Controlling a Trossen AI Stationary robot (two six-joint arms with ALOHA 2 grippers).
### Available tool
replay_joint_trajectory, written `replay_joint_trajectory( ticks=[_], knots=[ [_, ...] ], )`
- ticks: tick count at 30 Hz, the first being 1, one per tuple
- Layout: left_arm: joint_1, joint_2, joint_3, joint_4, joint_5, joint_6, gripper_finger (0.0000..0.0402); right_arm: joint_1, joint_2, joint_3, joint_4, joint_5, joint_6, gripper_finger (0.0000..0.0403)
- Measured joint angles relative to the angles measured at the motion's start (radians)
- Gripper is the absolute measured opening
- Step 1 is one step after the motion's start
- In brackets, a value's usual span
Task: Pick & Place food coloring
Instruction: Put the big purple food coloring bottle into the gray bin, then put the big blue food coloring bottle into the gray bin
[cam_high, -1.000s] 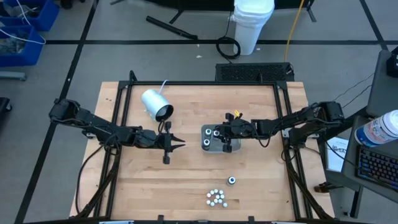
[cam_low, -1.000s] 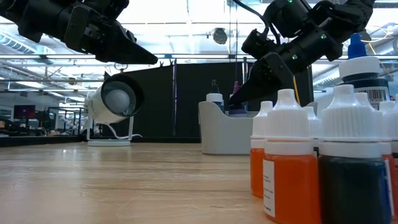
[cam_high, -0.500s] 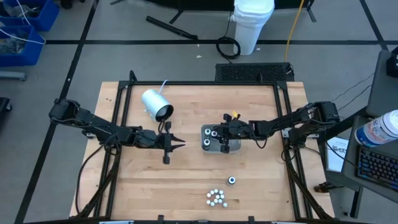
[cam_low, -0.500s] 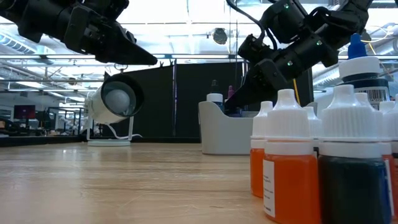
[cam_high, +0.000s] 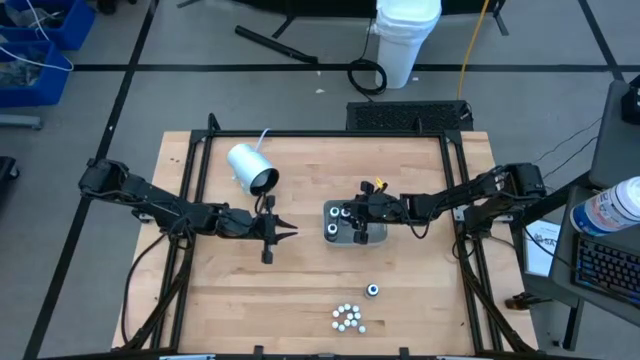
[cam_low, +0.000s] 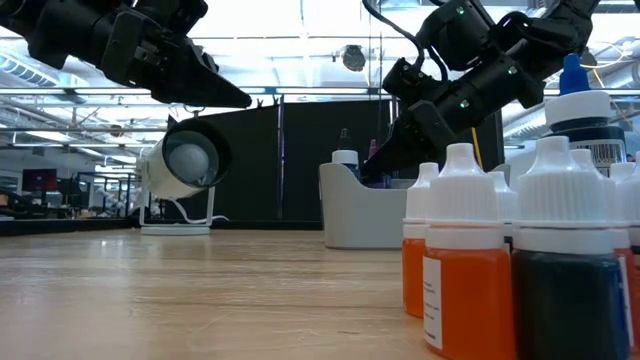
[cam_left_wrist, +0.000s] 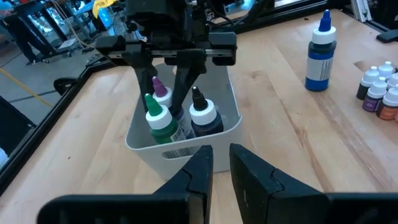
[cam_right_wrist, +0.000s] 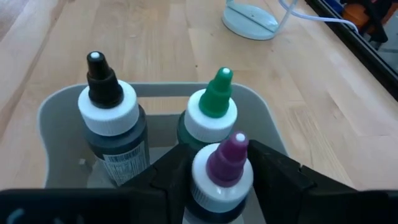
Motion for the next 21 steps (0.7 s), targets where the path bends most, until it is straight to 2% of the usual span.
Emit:
replay_joint_trajectory(
  ticks=[14,21],
  knots=[
    [0.000,0.000,0.000,-0.003,0.000,0.000,0.0063,0.016,-0.035,-0.002,-0.012,-0.001,-0.023,0.0157],
    [0.000,0.000,0.000,-0.005,0.000,0.000,0.0063,0.016,-0.087,-0.002,-0.017,0.005,-0.030,0.0196]
  ],
)
